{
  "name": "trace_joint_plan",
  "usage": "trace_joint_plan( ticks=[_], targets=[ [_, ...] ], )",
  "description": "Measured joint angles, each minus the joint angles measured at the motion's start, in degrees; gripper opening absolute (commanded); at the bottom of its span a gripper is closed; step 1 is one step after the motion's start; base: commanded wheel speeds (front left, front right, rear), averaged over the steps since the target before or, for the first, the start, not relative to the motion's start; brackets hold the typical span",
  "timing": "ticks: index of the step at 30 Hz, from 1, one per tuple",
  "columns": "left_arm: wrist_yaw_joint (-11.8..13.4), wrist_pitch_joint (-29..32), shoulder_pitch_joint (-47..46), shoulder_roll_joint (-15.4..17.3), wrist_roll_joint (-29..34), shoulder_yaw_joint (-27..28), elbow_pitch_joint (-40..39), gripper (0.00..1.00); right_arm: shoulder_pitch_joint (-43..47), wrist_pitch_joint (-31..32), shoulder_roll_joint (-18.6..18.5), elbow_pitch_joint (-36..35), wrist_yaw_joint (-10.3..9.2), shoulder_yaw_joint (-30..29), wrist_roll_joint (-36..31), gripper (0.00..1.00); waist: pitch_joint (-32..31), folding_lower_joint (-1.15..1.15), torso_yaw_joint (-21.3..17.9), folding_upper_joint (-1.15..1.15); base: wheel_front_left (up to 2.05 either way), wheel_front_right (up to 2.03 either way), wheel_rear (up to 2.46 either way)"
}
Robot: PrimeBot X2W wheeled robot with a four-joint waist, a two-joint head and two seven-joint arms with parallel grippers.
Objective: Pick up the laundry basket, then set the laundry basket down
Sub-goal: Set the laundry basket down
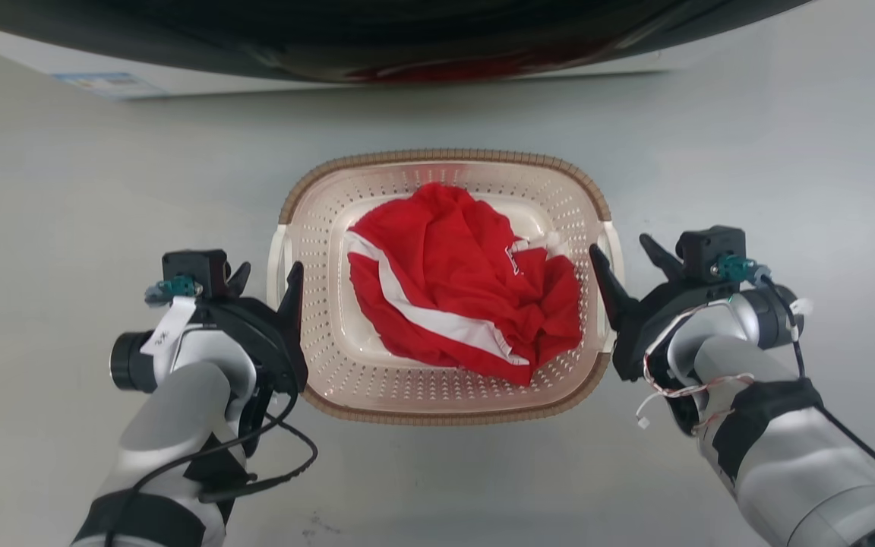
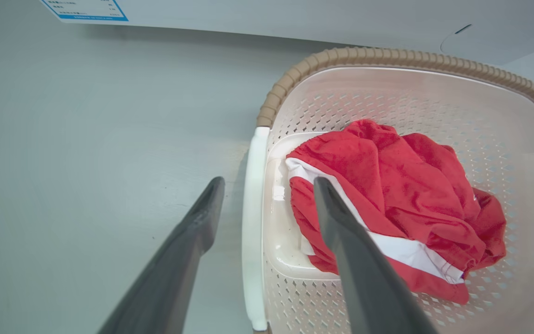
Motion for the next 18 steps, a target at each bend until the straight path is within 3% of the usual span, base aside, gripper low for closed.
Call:
trace_joint_plan(
  ticks=[18],
  targets=[
    [-0.4,-3.0,8.6,0.7,0.2,-0.3,-2.0,1.0,10.8,-0.5,0.4,-5.2,0.19,-2.8,1.0,1.0,-13.3,0.0,-0.9,0.0,0.0,0.0,0.0]
  ],
)
